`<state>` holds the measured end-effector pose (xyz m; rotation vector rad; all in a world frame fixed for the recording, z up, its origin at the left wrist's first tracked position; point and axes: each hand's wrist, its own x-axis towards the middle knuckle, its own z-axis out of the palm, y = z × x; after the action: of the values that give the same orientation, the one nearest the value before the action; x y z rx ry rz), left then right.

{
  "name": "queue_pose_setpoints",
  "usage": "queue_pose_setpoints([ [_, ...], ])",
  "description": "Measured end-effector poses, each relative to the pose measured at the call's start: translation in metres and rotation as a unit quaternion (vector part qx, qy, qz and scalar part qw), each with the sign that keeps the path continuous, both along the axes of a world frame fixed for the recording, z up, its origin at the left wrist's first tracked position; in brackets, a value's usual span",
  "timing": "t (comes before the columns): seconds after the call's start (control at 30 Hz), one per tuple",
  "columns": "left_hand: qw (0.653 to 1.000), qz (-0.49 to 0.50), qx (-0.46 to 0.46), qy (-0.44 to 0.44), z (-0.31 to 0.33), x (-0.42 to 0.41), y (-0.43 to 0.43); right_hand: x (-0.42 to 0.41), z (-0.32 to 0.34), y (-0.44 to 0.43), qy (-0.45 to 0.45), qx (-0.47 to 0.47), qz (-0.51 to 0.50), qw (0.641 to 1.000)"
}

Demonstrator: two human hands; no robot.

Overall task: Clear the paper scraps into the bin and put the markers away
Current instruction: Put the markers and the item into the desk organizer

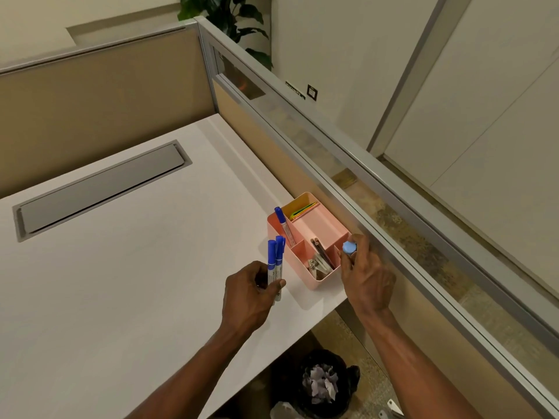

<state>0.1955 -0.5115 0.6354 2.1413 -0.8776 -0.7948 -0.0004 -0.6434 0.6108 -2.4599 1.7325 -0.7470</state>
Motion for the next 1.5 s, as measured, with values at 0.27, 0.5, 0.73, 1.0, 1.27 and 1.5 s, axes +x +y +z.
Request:
queue_pose_setpoints([
  [0.27,1.0,0.016,-0.019,0.003,-0.005,0.006,-0.006,-0.002,-0.01,-0.002,0.003,-0.007,-0.005,1.0],
  [0.5,0.995,0.051,-0.084,0.004,0.013,0.016,-0.039,-0.003,-0.022,-0.006,-0.016,0.011,-0.001,1.0],
  [0.73,0.985,0.114,-0.132,0.0,0.025,0.021,-0.085,-0.004,-0.031,-0.009,-0.044,0.044,0.01,0.998],
  [1.0,0.985,0.143,-0.098,-0.029,0.01,0.008,-0.119,-0.005,-0.037,-0.01,-0.099,0.083,0.022,0.991],
  [1.27,0.982,0.15,-0.021,-0.113,-0.012,-0.005,-0.123,-0.009,-0.038,-0.012,-0.098,0.092,0.032,0.99],
  [1.5,0.973,0.178,0.058,-0.132,-0.017,-0.006,-0.12,-0.008,-0.039,-0.012,-0.101,0.081,0.038,0.991],
])
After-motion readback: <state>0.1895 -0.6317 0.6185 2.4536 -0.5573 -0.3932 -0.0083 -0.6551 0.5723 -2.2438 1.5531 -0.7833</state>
